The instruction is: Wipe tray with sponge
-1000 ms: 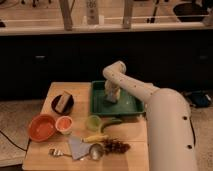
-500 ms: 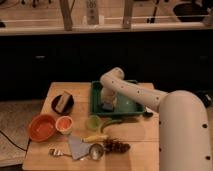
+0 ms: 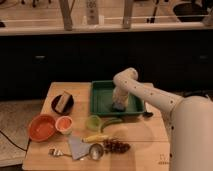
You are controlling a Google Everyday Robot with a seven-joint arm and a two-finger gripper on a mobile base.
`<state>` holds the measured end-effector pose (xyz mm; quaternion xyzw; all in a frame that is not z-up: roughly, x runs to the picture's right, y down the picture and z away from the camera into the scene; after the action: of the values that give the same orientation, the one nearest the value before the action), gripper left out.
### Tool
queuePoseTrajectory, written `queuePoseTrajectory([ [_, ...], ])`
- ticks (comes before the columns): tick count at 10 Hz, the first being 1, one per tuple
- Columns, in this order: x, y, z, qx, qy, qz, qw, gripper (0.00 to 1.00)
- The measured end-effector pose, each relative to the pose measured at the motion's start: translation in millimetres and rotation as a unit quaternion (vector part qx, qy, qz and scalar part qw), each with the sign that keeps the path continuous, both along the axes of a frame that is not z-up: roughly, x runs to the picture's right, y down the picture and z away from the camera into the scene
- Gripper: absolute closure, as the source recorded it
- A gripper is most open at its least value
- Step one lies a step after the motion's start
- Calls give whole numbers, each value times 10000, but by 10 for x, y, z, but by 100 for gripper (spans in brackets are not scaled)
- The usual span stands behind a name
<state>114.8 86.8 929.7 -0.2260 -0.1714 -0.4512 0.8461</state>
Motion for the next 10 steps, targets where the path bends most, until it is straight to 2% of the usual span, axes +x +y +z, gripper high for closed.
queuePoseTrajectory([
  [2, 179, -130, 128, 16, 76, 79, 9999, 97],
  [4, 171, -171, 188, 2, 65, 32, 10000, 97],
  [7, -223, -214, 240, 2, -122, -142, 9998, 97],
  [9, -695, -212, 243, -2, -347, -365, 9987, 97],
  [10, -840, -194, 222, -11, -448, -458, 9979, 97],
])
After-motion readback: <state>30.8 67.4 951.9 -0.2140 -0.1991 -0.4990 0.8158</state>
